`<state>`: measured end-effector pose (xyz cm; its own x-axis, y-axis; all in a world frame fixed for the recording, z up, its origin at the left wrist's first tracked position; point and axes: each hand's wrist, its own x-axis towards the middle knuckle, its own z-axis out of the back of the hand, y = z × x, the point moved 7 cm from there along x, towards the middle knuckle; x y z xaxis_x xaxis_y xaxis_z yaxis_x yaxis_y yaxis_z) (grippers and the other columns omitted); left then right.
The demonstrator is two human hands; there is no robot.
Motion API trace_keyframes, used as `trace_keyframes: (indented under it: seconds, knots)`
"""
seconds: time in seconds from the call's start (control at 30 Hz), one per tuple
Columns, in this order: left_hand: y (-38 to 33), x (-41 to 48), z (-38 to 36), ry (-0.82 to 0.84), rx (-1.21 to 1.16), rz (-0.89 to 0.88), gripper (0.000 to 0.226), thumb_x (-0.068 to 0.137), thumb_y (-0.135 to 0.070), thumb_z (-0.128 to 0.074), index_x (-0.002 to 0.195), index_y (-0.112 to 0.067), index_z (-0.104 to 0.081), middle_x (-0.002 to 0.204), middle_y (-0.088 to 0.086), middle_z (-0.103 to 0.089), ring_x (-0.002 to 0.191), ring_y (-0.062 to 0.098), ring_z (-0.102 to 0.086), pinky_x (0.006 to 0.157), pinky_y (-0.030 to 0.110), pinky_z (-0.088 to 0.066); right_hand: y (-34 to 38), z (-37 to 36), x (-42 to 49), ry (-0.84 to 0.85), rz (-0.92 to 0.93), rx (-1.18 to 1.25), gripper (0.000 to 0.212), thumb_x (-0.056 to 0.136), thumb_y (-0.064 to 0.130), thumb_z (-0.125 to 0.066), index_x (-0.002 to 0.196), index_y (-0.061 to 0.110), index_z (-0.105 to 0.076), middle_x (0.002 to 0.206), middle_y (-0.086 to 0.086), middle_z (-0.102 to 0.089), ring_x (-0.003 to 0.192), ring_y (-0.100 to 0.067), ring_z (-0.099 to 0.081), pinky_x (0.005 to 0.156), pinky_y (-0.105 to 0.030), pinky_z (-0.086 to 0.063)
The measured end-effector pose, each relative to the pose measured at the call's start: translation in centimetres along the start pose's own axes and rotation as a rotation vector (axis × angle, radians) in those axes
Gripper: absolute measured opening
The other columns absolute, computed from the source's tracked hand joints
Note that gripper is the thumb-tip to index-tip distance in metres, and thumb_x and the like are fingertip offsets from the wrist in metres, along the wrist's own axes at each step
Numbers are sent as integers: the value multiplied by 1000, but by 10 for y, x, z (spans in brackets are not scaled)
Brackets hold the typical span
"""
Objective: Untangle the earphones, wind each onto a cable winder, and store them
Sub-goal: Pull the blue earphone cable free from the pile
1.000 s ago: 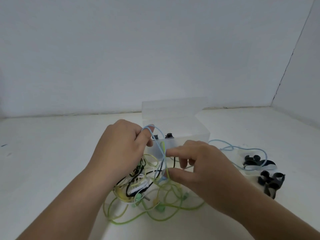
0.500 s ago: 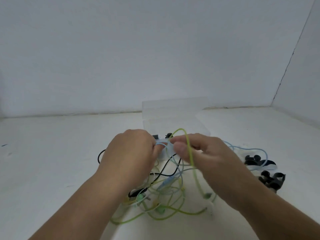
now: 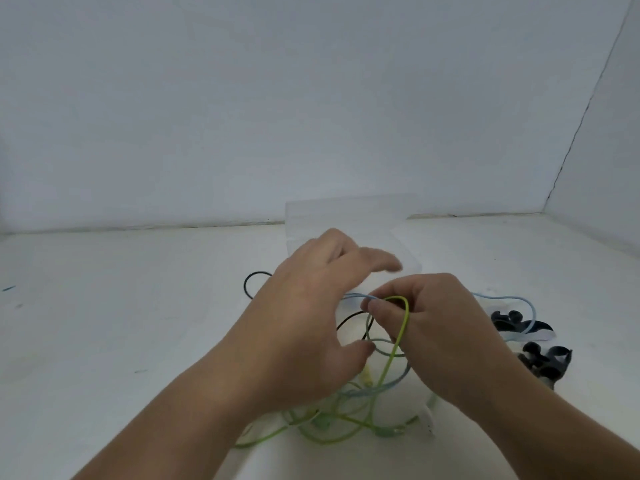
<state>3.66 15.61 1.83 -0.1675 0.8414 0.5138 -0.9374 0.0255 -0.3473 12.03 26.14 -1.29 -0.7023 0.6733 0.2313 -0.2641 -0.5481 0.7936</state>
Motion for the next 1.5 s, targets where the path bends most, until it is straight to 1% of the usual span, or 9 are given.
trace_keyframes:
  seconds: [0.2,0.3,0.47,0.57,0.77,0.93,1.03,1.2,1.5]
  knots:
    - [-13,-4,-5,62,-171,20,42,68,-53,-78,99,-42,-51,81,-17,-65,69,12,-58,57,25,-46,-1,3,0,9,-13,-19,33,86,21,-67,54,16,-59,42,6,-30,45,-10,-28,45,-24,-26]
    - [-11,-3,-5,41,-319,81,29,83,-25,-77,98,-36,-54,71,-13,-70,60,5,-62,56,23,-49,1,0,-1,56,29,-17,23,88,20,-65,66,15,-70,44,2,-43,46,-9,-34,48,-27,-32]
    - [53,-8,29,-486,-930,629,23,97,1,-50,85,-15,-60,43,-5,-44,35,17,-42,38,22,-37,-1,7,2,56,38,13,10,91,28,-68,101,29,-68,45,16,-51,43,-1,-45,46,-12,-33]
    - [99,-24,55,-572,-487,847,22,96,-15,-56,76,-21,-63,57,-4,-51,44,17,-41,48,23,-32,7,13,2,49,112,-81,16,92,30,-66,78,23,-71,45,8,-52,40,-4,-40,42,-16,-33]
    - [84,-19,54,-314,373,663,12,89,-24,-64,98,-31,-67,107,-2,-60,101,26,-55,82,38,-46,23,17,-3,67,205,187,18,93,20,-63,79,21,-74,47,9,-51,44,-5,-40,45,-12,-34]
    - [23,-1,40,-239,-242,162,14,87,-37,-67,100,-35,-73,108,-19,-70,108,1,-63,94,24,-44,25,12,-5,124,223,232,21,96,17,-58,81,17,-72,74,8,-75,66,-5,-66,62,-12,-46]
    - [14,0,16,-5,-318,174,20,74,-35,-85,91,-38,-75,93,-22,-73,96,-4,-67,82,11,-47,27,14,-5,123,207,276,24,98,15,-54,79,17,-69,77,7,-76,79,-5,-71,75,-13,-49]
    - [38,0,23,-134,-399,294,11,76,-19,-82,75,-28,-78,69,-3,-74,63,10,-67,63,24,-52,16,24,-2,-13,83,386,29,101,14,-49,76,13,-63,78,-1,-77,80,-24,-74,90,-54,-53]
    - [45,-4,20,-41,-614,423,26,66,-7,-65,82,-24,-77,67,-6,-64,58,14,-60,64,29,-43,11,16,-1,23,-83,630,30,103,12,-42,78,8,-57,79,-14,-76,74,-30,-75,72,-34,-57]
